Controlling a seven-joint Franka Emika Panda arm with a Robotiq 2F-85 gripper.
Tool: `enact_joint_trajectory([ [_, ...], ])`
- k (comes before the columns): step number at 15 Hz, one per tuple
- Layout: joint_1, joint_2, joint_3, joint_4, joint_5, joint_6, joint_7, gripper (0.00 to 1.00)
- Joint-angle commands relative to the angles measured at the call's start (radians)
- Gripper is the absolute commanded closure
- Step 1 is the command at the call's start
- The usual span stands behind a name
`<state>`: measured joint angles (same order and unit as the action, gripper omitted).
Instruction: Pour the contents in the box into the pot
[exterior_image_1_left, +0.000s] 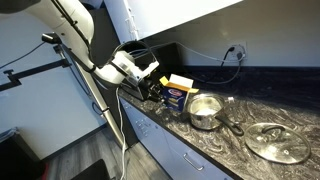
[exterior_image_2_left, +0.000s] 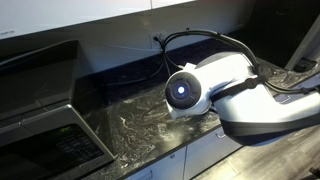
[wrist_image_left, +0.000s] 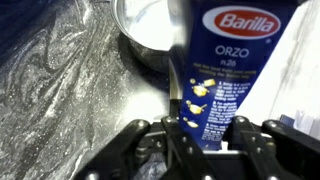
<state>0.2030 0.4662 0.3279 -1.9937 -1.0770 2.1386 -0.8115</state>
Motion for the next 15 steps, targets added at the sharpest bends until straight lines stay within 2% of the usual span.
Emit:
enact_joint_trajectory([
  [1, -0.045, -0.055, -0.010, -0.056, 0.077, 0.141, -0.081, 0.87],
  [7, -0.084, -0.100, -0.020, -0.119, 0.203, 0.339, -0.167, 0.87],
  [8, -0.044, -0.029, -0.044, -0.052, 0.186, 0.294, -0.144, 0.62],
  [11, -0.052, -0.050, -0.045, -0.078, 0.202, 0.324, -0.155, 0.62],
  [12, -0.052, -0.053, -0.045, -0.082, 0.203, 0.325, -0.155, 0.87],
  [15, -0.067, -0.070, -0.037, -0.094, 0.253, 0.350, -0.178, 0.87],
])
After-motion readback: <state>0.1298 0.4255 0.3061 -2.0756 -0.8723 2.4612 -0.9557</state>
